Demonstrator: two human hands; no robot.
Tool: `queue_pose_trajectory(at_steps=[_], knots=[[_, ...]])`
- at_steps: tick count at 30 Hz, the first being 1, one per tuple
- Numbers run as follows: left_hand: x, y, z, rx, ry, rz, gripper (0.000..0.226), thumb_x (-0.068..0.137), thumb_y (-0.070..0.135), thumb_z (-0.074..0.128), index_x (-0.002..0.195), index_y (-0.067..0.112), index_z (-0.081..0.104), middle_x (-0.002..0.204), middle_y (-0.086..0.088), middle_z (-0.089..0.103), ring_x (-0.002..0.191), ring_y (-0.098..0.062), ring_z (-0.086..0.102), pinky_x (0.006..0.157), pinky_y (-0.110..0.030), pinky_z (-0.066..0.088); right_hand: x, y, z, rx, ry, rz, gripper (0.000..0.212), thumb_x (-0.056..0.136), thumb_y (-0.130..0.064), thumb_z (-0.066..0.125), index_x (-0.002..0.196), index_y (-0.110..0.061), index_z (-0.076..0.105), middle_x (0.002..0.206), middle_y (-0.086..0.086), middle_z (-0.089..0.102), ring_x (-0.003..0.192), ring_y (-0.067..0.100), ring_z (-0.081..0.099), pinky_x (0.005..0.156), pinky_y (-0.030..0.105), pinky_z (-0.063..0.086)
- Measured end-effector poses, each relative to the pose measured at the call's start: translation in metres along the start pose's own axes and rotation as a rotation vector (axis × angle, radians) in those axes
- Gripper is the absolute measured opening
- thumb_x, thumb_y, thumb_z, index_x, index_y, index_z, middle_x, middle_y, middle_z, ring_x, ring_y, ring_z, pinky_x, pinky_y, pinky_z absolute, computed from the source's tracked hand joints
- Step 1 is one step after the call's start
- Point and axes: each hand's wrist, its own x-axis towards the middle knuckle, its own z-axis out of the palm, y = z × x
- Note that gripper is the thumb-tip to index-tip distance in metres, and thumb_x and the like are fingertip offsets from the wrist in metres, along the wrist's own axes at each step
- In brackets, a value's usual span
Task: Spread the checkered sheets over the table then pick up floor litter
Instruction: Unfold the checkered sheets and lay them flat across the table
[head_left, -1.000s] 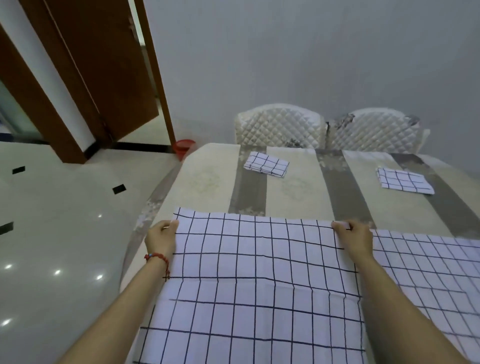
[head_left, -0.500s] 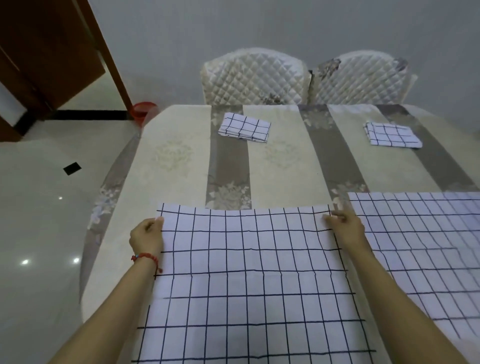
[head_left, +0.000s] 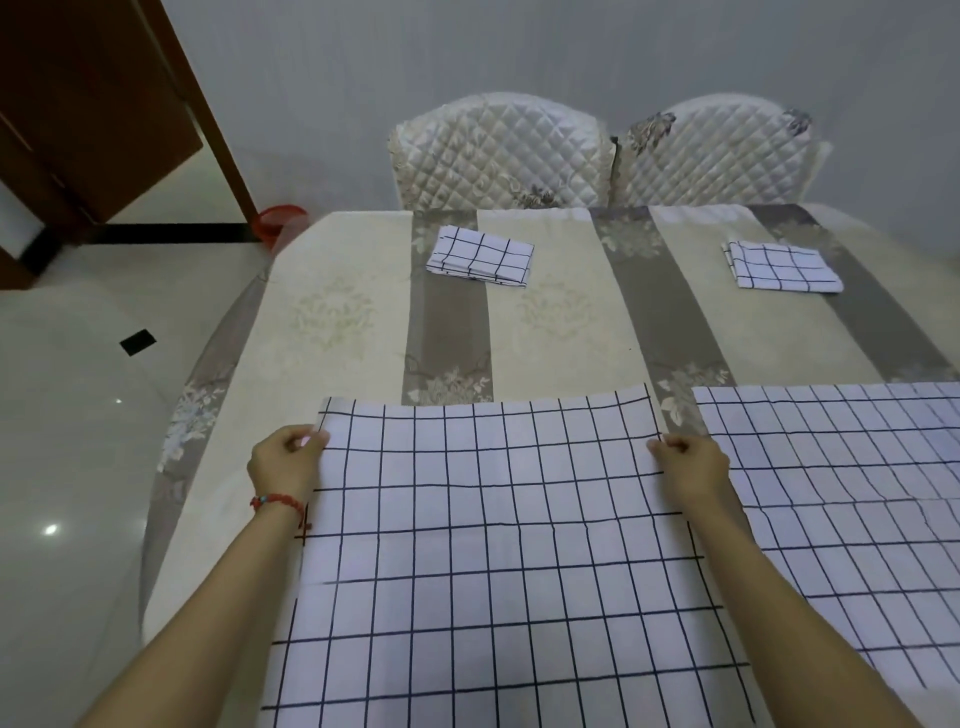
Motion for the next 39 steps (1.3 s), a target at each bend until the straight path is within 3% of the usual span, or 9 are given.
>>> queue_pose_trajectory(at_steps=[11, 16, 22, 25, 33, 35, 37, 39], knots=[[0.008, -0.005, 0.008, 0.096, -0.038, 0.042, 0.027, 0.077, 0.015, 0.069, 0.103, 0.007, 0.065, 0.099, -0.018, 0.067, 0.095, -0.031, 0.06, 0.086, -0.032, 0.043, 0.008, 0.016, 0.002, -0.164, 0.008, -0.074, 0.029, 0.091, -0.029, 0.055, 0.11, -0.008, 0.057, 0.109, 0.011, 0.062, 0.098, 0.031, 0.058, 0.087, 0.041, 0.047], [-0.005, -0.01, 0.001, 0.134, -0.036, 0.069, 0.025, 0.078, 0.012, 0.068, 0.103, 0.005, 0.065, 0.094, -0.018, 0.067, 0.092, -0.03, 0.06, 0.088, -0.032, 0.043, -0.001, 0.021, 0.005, -0.174, 0.097, -0.057, 0.02, 0.091, -0.02, 0.054, 0.095, -0.002, 0.06, 0.097, 0.02, 0.065, 0.091, 0.035, 0.059, 0.081, 0.039, 0.047], [-0.008, -0.015, -0.002, 0.133, -0.045, 0.064, 0.023, 0.078, 0.013, 0.068, 0.1, 0.006, 0.066, 0.089, -0.017, 0.067, 0.085, -0.026, 0.058, 0.084, -0.029, 0.043, -0.005, 0.033, 0.005, -0.192, 0.137, -0.036, 0.019, 0.09, -0.025, 0.055, 0.088, -0.007, 0.061, 0.087, 0.016, 0.064, 0.09, 0.038, 0.057, 0.082, 0.044, 0.048], [-0.009, -0.014, 0.0, 0.14, -0.054, 0.053, 0.022, 0.078, 0.015, 0.068, 0.099, 0.008, 0.066, 0.085, -0.011, 0.065, 0.085, -0.025, 0.058, 0.081, -0.03, 0.043, -0.002, 0.038, 0.006, -0.179, 0.158, -0.033, 0.019, 0.09, -0.024, 0.056, 0.083, -0.007, 0.059, 0.08, 0.012, 0.061, 0.088, 0.037, 0.057, 0.079, 0.039, 0.046], [-0.01, -0.01, 0.001, 0.162, -0.044, 0.031, 0.021, 0.078, 0.023, 0.068, 0.097, 0.014, 0.067, 0.082, -0.001, 0.061, 0.087, -0.025, 0.057, 0.08, -0.033, 0.044, 0.005, 0.045, 0.01, -0.21, 0.19, -0.054, 0.019, 0.09, -0.025, 0.057, 0.076, -0.012, 0.054, 0.084, 0.016, 0.065, 0.087, 0.037, 0.057, 0.083, 0.042, 0.045], [-0.01, -0.01, 0.001, 0.161, -0.05, 0.03, 0.02, 0.078, 0.022, 0.068, 0.095, 0.013, 0.067, 0.08, -0.002, 0.06, 0.087, -0.027, 0.059, 0.079, -0.033, 0.045, 0.005, 0.045, 0.01, -0.221, 0.195, -0.061, 0.019, 0.09, -0.024, 0.057, 0.079, -0.008, 0.056, 0.085, 0.016, 0.065, 0.088, 0.038, 0.057, 0.086, 0.042, 0.042], [-0.011, -0.01, -0.001, 0.152, -0.04, 0.043, 0.022, 0.077, 0.02, 0.069, 0.097, 0.012, 0.065, 0.084, -0.005, 0.061, 0.088, -0.028, 0.059, 0.081, -0.035, 0.047, 0.004, 0.043, 0.01, -0.313, 0.235, -0.052, 0.022, 0.089, -0.026, 0.057, 0.093, -0.004, 0.061, 0.099, 0.02, 0.062, 0.097, 0.039, 0.053, 0.091, 0.045, 0.037], [-0.013, -0.012, 0.0, 0.219, 0.013, 0.086, 0.029, 0.079, 0.021, 0.068, 0.106, 0.011, 0.062, 0.102, -0.014, 0.059, 0.097, -0.031, 0.055, 0.084, -0.042, 0.048, -0.001, 0.037, 0.012, -0.413, 0.281, -0.059, 0.033, 0.09, -0.029, 0.054, 0.108, -0.001, 0.058, 0.113, 0.024, 0.055, 0.108, 0.039, 0.047, 0.096, 0.046, 0.032]])
